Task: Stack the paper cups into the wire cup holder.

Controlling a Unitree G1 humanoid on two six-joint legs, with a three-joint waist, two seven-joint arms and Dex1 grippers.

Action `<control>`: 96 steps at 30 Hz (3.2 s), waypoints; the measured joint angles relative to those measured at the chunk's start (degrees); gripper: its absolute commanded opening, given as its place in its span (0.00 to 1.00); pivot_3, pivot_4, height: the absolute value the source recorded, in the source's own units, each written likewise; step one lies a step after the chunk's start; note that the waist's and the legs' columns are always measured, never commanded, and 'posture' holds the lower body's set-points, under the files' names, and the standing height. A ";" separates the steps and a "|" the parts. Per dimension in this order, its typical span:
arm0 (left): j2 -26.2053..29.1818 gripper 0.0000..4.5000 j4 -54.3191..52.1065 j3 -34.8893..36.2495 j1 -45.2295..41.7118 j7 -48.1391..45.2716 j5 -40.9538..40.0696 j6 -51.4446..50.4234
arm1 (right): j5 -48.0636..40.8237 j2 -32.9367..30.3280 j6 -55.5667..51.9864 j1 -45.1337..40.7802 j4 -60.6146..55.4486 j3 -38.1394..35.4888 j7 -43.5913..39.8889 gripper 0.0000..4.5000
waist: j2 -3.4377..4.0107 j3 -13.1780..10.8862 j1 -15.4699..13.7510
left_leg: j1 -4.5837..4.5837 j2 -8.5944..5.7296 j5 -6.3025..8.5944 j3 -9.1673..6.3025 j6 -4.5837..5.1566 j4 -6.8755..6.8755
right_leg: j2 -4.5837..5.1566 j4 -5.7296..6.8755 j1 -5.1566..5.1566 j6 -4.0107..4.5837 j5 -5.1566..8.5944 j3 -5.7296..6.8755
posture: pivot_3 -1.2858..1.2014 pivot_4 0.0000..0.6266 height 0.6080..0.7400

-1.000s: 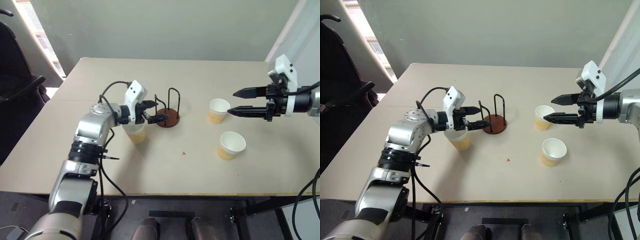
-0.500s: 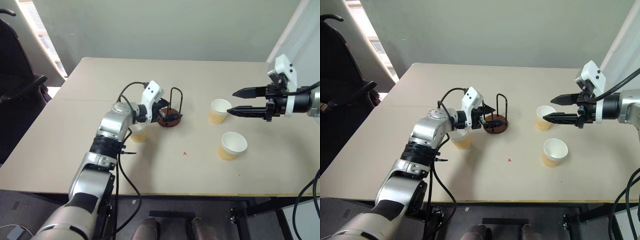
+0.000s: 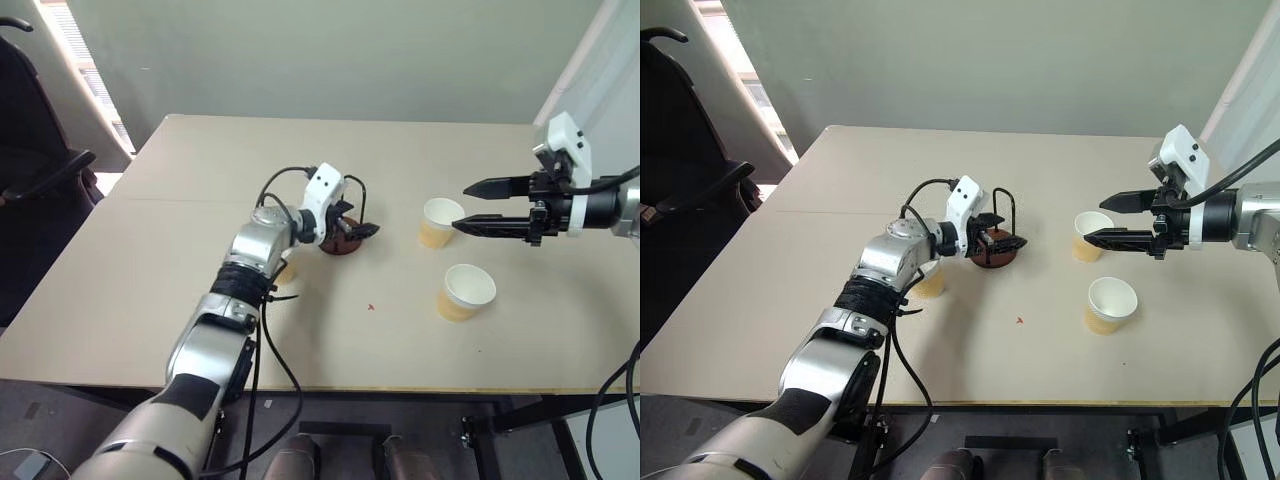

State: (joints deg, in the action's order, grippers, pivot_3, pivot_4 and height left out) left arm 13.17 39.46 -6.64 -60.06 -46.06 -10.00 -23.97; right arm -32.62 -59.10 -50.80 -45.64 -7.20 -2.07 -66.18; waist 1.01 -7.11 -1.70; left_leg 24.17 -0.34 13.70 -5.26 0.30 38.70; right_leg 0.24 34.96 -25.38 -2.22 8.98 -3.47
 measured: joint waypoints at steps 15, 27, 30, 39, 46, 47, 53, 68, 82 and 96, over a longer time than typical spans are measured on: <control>7.79 0.01 -12.98 -1.26 3.21 -22.51 -5.16 -3.20 | -1.19 -1.75 -0.28 3.26 -2.17 -1.51 0.44 0.82 | 0.00 0.00 -0.27 | 0.10 -0.01 0.03 -0.01 0.03 0.15 | 0.00 -0.03 0.00 -0.07 0.04 -0.01 | 0.52 0.24 1.00; 8.91 0.01 -20.15 -5.74 5.25 -35.09 -8.90 -5.68 | -3.80 -10.86 -1.13 9.44 -4.82 -4.48 -5.39 0.82 | 0.00 0.00 -0.38 | 0.16 -0.03 0.37 0.02 0.56 0.41 | 0.05 0.01 0.05 -0.11 0.06 -0.01 | 0.52 0.24 1.00; 7.22 0.01 -19.32 -6.25 5.20 -35.41 -8.89 -4.74 | -4.70 -11.71 -1.76 10.71 -5.86 -6.05 -5.44 0.82 | 0.00 0.00 -0.39 | 0.15 -0.03 0.38 0.03 0.57 0.42 | 0.05 0.00 0.07 -0.14 0.07 -0.02 | 0.52 0.24 1.00; 3.75 0.01 -14.53 -8.18 5.28 -34.82 -6.96 0.20 | -6.03 -12.46 -3.08 12.15 -7.29 -8.17 -4.64 0.82 | 0.00 0.00 -0.39 | 0.15 -0.03 0.41 0.04 0.62 0.42 | 0.05 -0.02 0.08 -0.30 0.11 -0.03 | 0.52 0.24 1.00; 5.72 0.51 -13.29 -12.81 10.20 -36.93 -2.26 6.00 | -6.64 -12.48 -3.44 12.52 -7.99 -8.18 -4.09 0.82 | 0.03 0.02 -0.40 | 0.14 -0.04 0.45 0.09 0.68 0.43 | 0.05 -0.02 0.08 -0.40 0.17 -0.10 | 0.52 0.24 1.00; 6.03 0.59 -13.09 -12.94 10.25 -37.25 -1.91 6.56 | -6.65 -12.48 -3.44 12.52 -8.00 -8.18 -4.08 0.82 | 0.03 0.02 -0.47 | 0.16 -0.05 0.45 0.07 0.68 0.45 | 0.05 -0.02 0.08 -0.40 0.17 -0.10 | 0.52 0.24 1.00; 6.49 1.00 -13.13 -12.87 9.87 -36.96 -0.61 8.86 | -6.63 -12.48 -3.39 12.52 -7.99 -8.18 -4.06 0.82 | 0.03 0.02 -0.44 | 0.13 -0.07 0.47 0.10 0.72 0.47 | 0.07 -0.02 0.12 -0.40 0.17 -0.12 | 0.52 0.24 1.00; 16.02 1.00 -17.41 -12.40 6.08 -40.30 1.79 13.18 | -6.29 -12.47 -2.46 10.38 -7.68 -6.57 -4.27 0.82 | 0.03 0.02 -0.31 | 0.12 -0.06 0.51 0.08 0.79 0.47 | 0.06 -0.01 0.10 -0.36 0.18 -0.12 | 0.52 0.24 1.00; 28.64 1.00 -19.45 0.65 -0.85 -40.91 -5.47 4.03 | 12.30 -5.92 16.43 -7.21 9.47 11.90 -9.90 0.82 | 0.09 0.05 0.85 | 0.17 -0.04 0.65 0.04 0.95 0.37 | 0.08 0.00 -0.09 -0.24 0.20 -0.10 | 0.52 0.24 1.00; 35.62 1.00 -32.33 4.52 10.74 -38.17 -11.22 -2.83 | 38.04 13.08 43.68 -24.72 47.48 26.16 -13.68 0.82 | 0.11 0.05 1.14 | 0.36 0.03 0.59 -0.10 0.84 0.23 | 0.06 0.12 -0.41 0.19 0.20 0.08 | 0.52 0.24 1.00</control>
State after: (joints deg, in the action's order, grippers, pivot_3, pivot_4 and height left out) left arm 48.79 7.13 -2.12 -49.32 -84.23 -21.22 -26.81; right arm 5.42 -46.01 -7.12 -70.37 40.28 24.09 -79.86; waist 1.12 -7.06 -0.55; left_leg 24.53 -0.32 14.28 -5.36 1.14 38.93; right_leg 0.30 35.08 -25.80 -2.03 9.18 -3.39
